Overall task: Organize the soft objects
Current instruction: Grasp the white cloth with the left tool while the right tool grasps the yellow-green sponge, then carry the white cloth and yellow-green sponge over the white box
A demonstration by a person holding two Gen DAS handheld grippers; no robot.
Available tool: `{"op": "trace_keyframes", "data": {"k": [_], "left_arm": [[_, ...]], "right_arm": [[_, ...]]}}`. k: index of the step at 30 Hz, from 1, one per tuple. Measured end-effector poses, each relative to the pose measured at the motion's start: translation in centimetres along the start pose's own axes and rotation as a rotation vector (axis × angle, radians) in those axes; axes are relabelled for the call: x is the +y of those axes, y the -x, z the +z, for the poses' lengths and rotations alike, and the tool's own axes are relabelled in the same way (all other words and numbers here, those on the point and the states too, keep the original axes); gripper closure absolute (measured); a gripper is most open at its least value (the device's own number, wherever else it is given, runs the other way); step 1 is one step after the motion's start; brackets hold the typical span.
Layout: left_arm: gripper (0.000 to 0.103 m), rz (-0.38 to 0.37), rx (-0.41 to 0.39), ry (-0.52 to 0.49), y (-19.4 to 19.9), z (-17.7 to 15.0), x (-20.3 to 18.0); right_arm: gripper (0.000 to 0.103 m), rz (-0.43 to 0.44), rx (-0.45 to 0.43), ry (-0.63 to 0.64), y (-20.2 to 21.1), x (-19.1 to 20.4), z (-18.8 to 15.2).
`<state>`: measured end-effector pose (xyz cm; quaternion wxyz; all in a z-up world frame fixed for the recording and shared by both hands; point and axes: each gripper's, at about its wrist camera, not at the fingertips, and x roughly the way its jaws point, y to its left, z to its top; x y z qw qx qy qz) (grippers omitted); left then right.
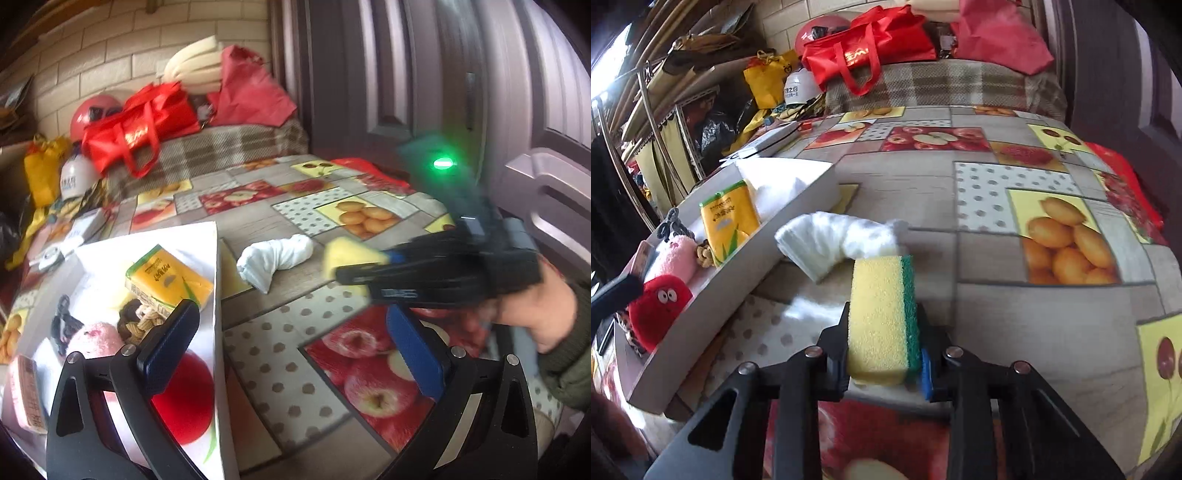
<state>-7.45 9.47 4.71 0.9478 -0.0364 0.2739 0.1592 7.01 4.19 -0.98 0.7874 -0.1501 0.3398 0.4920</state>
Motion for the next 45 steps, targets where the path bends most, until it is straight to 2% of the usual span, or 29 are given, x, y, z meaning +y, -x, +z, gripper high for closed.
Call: {"op": "trace_keyframes", "data": {"k": [2, 4, 7, 10, 12, 15, 17, 22, 25, 26, 27, 28, 29, 31, 34, 39, 43, 45], "left_arm": [[0.001, 0.035, 0.033, 0.025, -1.6, 0.3, -0.1], [0.001, 0.074, 0.013, 0.046, -2.4, 1.1, -0.5], [0.001, 0.097, -0.005, 0.052, -3.4, 2.9, -1.2], [0.001, 0.125, 0.008, 0.005, -4.8, 5.2, -1.5], [0.001, 0.138, 0.061, -0.058, -6.7, 6.5, -1.6], [0.001, 0.110, 0.246, -0.176, -11.0, 7.3, -1.5], [0.001, 0.145, 0.329, -0.267, -13.0, 6.8, -1.8], [0.000, 0.264, 0.404, -0.375, -15.2, 5.3, -2.4], [0.001, 0.310, 0.400, -0.394, -15.7, 5.3, -2.5], [0.005, 0.312, 0.408, -0.391, -15.8, 5.4, -2.4], [0.026, 0.306, 0.420, -0.387, -15.9, 5.4, -2.2], [0.052, 0.302, 0.434, -0.380, -16.0, 5.4, -2.0], [0.057, 0.303, 0.449, -0.381, -16.1, 5.3, -1.9], [0.065, 0.293, 0.444, -0.402, -15.9, 5.1, -1.9], [0.070, 0.253, 0.403, -0.422, -14.8, 4.7, -2.5], [0.071, 0.089, 0.310, -0.282, -10.7, 4.2, -3.4], [0.071, -0.005, 0.173, -0.234, -5.6, 2.4, -5.1], [0.071, 0.001, 0.105, -0.239, -3.3, 1.1, -5.5]], "right_arm": [[0.075, -0.049, -0.023, -0.027, 1.2, -2.2, -0.3], [0.075, -0.081, -0.038, -0.060, 1.8, -4.1, -0.4], [0.075, -0.004, -0.048, -0.198, 2.2, -7.4, -0.7], [0.075, 0.055, -0.057, -0.258, 2.4, -8.4, -1.0], [0.075, 0.076, -0.073, -0.268, 2.8, -8.3, -1.2], [0.075, 0.109, -0.095, -0.283, 3.1, -8.6, -1.2], [0.075, 0.131, -0.106, -0.297, 3.3, -9.0, -1.3], [0.074, 0.165, -0.112, -0.296, 3.2, -8.9, -1.2], [0.074, 0.172, -0.119, -0.281, 3.3, -8.7, -1.1], [0.074, 0.172, -0.120, -0.282, 3.3, -8.8, -1.0], [0.074, 0.173, -0.121, -0.286, 3.3, -8.8, -1.1], [0.074, 0.175, -0.119, -0.292, 3.3, -8.9, -1.1], [0.074, 0.178, -0.117, -0.298, 3.2, -9.0, -1.1], [0.074, 0.181, -0.113, -0.308, 3.2, -9.2, -1.2], [0.074, 0.184, -0.113, -0.312, 3.2, -9.3, -1.2], [0.074, 0.192, -0.126, -0.314, 3.3, -9.5, -1.3], [0.074, 0.188, -0.156, -0.305, 3.9, -9.3, -1.4], [0.074, 0.179, -0.184, -0.296, 4.4, -9.1, -1.5]]}}
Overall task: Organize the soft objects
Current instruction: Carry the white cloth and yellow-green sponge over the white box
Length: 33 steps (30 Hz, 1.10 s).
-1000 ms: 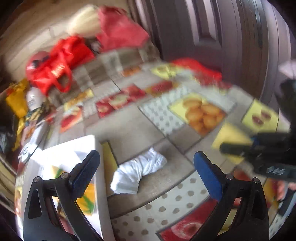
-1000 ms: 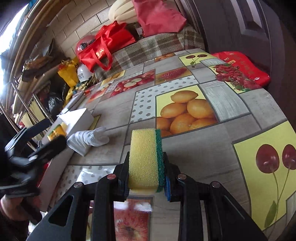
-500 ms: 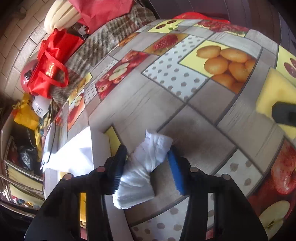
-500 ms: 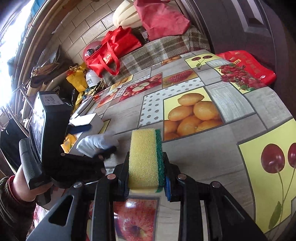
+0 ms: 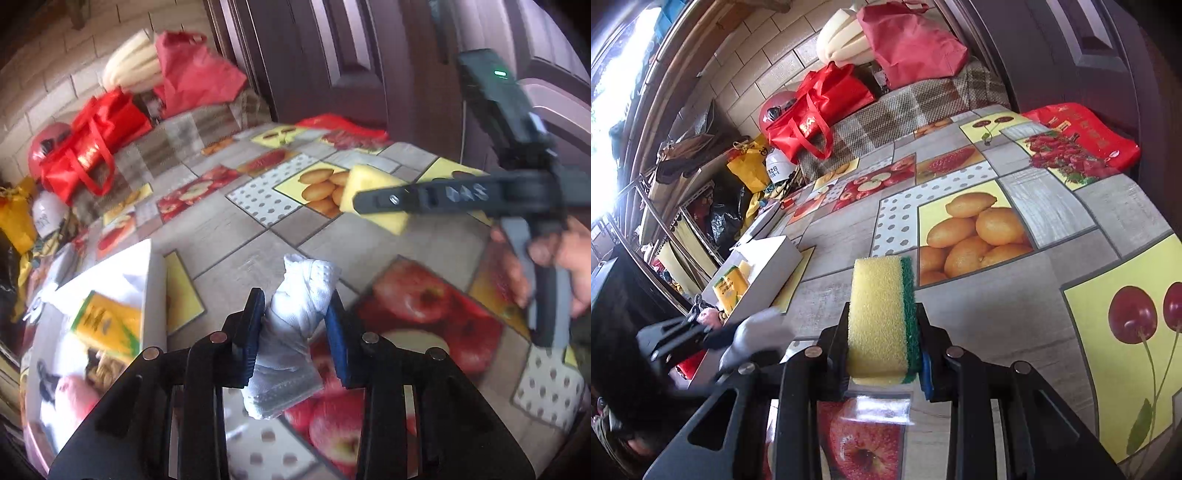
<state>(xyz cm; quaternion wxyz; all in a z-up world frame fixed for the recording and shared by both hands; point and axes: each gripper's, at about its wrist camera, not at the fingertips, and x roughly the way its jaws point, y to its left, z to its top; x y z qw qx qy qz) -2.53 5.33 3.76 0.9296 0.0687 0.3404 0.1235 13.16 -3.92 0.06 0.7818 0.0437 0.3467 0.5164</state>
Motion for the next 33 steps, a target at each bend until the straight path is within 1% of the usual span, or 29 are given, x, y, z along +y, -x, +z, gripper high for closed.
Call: {"op": "trace_keyframes", "data": {"k": [1, 3, 6, 8, 10, 14, 18, 22, 25, 33], "left_arm": [[0.071, 0.000, -0.038, -0.001, 0.9, -0.7, -0.1], [0.071, 0.045, -0.091, 0.004, 2.5, -2.2, 0.0], [0.071, 0.046, -0.162, 0.101, 4.8, -3.3, 2.0], [0.071, 0.048, -0.182, 0.148, 5.7, -4.0, 3.1], [0.071, 0.046, -0.221, 0.188, 6.7, -4.7, 4.0], [0.071, 0.070, -0.274, 0.226, 8.6, -5.7, 4.9], [0.071, 0.104, -0.315, 0.243, 10.0, -6.4, 5.8], [0.071, 0.146, -0.350, 0.235, 10.9, -6.9, 5.9], [0.071, 0.165, -0.362, 0.239, 11.3, -7.2, 6.4], [0.071, 0.201, -0.376, 0.334, 12.1, -8.8, 9.4]], "right_arm": [[0.074, -0.003, -0.014, 0.008, 0.3, 0.2, -0.1], [0.074, -0.020, -0.049, 0.034, 0.8, 0.8, -0.2], [0.074, -0.054, -0.109, 0.091, 1.9, 2.0, -0.4], [0.074, -0.080, -0.141, 0.127, 2.5, 3.0, -0.8], [0.074, -0.105, -0.164, 0.162, 2.8, 4.0, -1.2], [0.075, -0.124, -0.211, 0.241, 3.6, 6.6, -2.5], [0.075, -0.111, -0.231, 0.304, 3.4, 9.0, -3.4], [0.075, -0.083, -0.237, 0.314, 3.1, 10.1, -3.7], [0.075, -0.073, -0.247, 0.327, 3.0, 10.9, -4.1], [0.075, -0.061, -0.238, 0.362, 2.1, 12.7, -4.7]]}}
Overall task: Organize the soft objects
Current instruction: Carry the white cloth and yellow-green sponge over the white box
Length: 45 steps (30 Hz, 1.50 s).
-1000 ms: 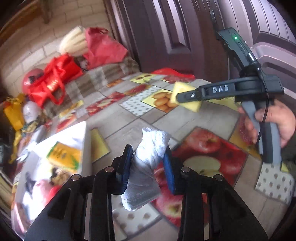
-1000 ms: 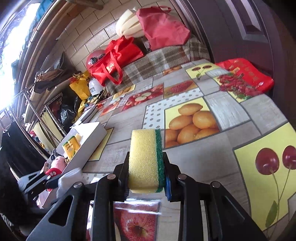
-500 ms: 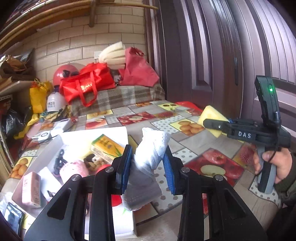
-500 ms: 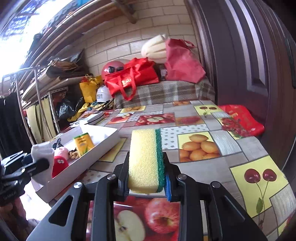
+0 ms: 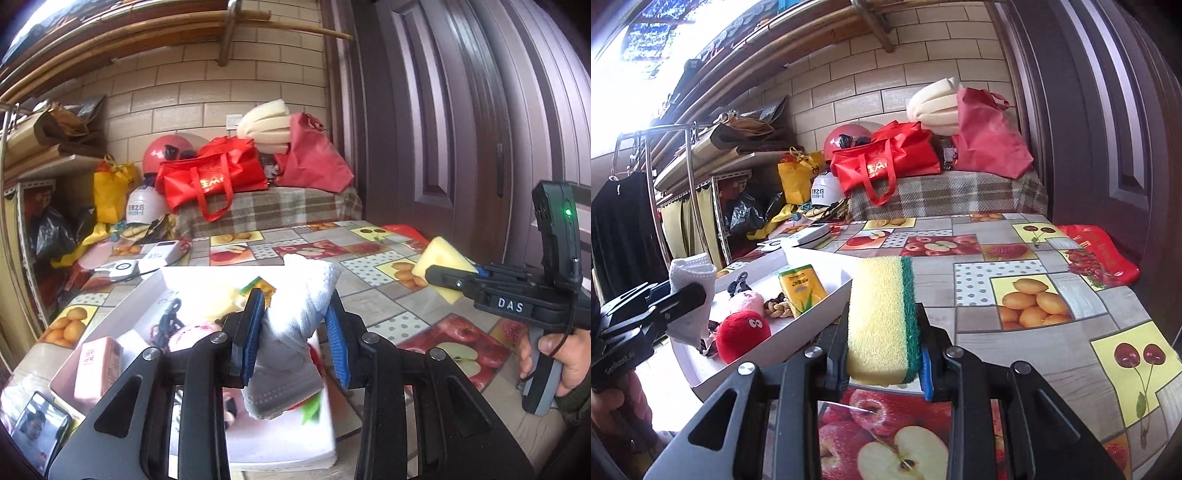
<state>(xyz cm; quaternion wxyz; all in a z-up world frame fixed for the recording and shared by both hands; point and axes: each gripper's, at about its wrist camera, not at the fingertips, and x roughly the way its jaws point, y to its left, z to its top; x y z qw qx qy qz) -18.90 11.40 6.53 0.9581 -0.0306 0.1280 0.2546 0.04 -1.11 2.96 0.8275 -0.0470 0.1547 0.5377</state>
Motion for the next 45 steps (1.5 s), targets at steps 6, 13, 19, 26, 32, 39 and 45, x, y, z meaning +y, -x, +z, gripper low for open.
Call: {"op": "trace_keyframes", "data": {"k": [6, 13, 19, 26, 32, 39, 45], "left_arm": [[0.071, 0.034, 0.000, 0.042, 0.0, -0.2, 2.2], [0.071, 0.075, 0.011, 0.052, -0.5, -0.4, 4.1], [0.071, 0.114, 0.009, 0.065, -0.8, -0.5, 5.8], [0.071, 0.184, 0.031, 0.124, -1.7, -0.8, 9.1], [0.071, 0.214, 0.037, 0.140, -2.3, -0.8, 10.6], [0.070, 0.218, 0.066, 0.111, -3.7, -0.7, 11.0], [0.070, 0.222, 0.099, 0.144, -4.7, -0.6, 12.0]], "right_arm": [[0.075, 0.012, 0.011, 0.044, -0.9, 1.8, 0.0], [0.075, 0.039, 0.027, 0.073, -1.8, 3.3, 0.0], [0.075, 0.069, 0.035, 0.097, -2.5, 5.0, 0.0], [0.075, 0.150, 0.034, 0.160, -3.5, 8.5, 0.0], [0.075, 0.222, 0.063, 0.257, -4.5, 11.6, -0.3], [0.075, 0.240, 0.159, 0.258, -8.1, 13.0, 0.2], [0.075, 0.226, 0.161, 0.278, -10.3, 14.1, 0.8]]}}
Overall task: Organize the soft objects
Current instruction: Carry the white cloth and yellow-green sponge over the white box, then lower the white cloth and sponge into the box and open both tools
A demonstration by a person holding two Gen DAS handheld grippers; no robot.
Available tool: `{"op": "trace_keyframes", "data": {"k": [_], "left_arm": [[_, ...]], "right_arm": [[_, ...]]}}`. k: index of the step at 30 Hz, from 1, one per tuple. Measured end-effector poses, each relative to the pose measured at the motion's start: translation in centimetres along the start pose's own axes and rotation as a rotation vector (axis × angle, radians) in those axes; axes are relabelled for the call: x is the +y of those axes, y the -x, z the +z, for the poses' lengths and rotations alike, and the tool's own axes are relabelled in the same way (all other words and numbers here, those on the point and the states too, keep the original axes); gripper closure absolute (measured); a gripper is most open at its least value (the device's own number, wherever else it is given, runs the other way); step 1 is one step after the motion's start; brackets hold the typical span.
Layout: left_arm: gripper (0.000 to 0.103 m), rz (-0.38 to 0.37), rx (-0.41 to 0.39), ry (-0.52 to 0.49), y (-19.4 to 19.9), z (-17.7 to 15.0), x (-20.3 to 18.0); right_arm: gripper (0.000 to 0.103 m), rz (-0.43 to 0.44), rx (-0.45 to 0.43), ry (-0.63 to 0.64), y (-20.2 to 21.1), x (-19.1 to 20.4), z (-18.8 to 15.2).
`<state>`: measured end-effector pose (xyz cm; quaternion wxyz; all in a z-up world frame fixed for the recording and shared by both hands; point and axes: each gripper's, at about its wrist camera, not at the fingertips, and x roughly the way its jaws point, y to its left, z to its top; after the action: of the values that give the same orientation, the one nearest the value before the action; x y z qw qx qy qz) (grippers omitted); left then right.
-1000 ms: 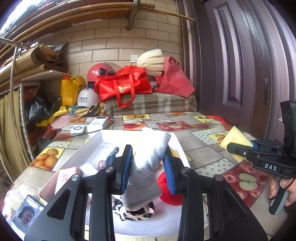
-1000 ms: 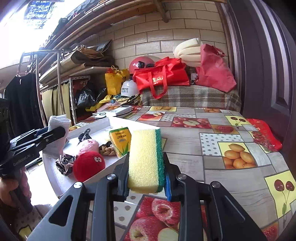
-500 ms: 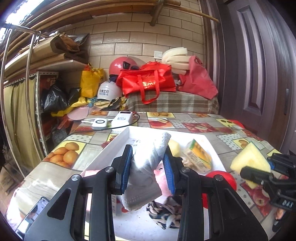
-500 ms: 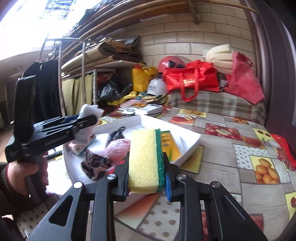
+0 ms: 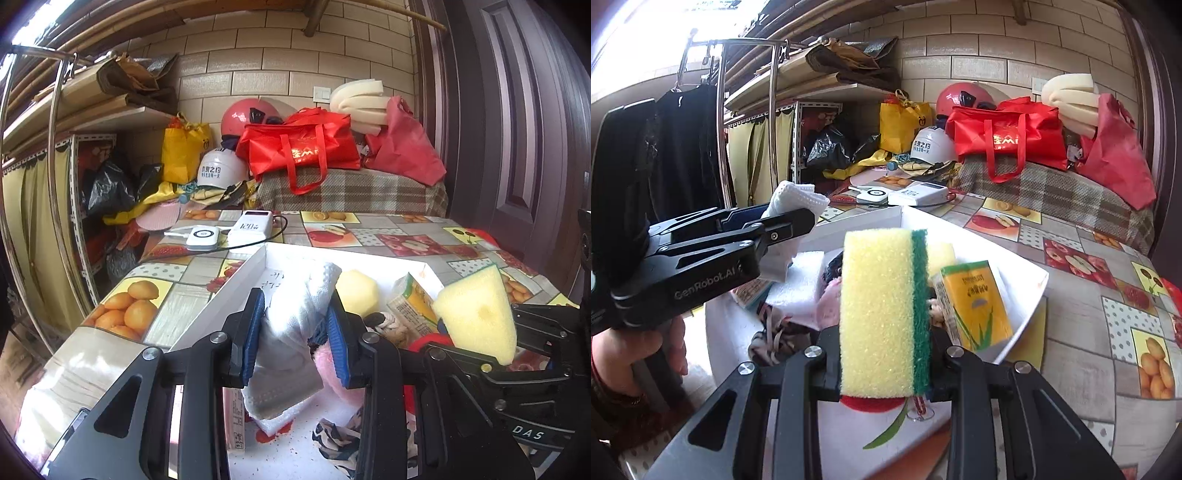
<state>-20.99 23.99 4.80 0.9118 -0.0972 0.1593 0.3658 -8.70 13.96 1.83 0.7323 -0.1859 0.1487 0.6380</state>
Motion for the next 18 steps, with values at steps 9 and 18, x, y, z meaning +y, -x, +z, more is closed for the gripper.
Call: {"op": "trace_keyframes", "data": {"k": [9, 18], "left_arm": [[0.070, 0.011, 0.041, 0.021, -1.5, 0.4, 0.5], [0.070, 0.021, 0.056, 0.054, -2.3, 0.5, 1.2]], "right_arm": [[0.075, -0.045, -0.006, -0.016, -1.8, -0.4, 1.1], [0.075, -0.061, -0.134, 0.086, 0.2, 1.7, 1.2]]}}
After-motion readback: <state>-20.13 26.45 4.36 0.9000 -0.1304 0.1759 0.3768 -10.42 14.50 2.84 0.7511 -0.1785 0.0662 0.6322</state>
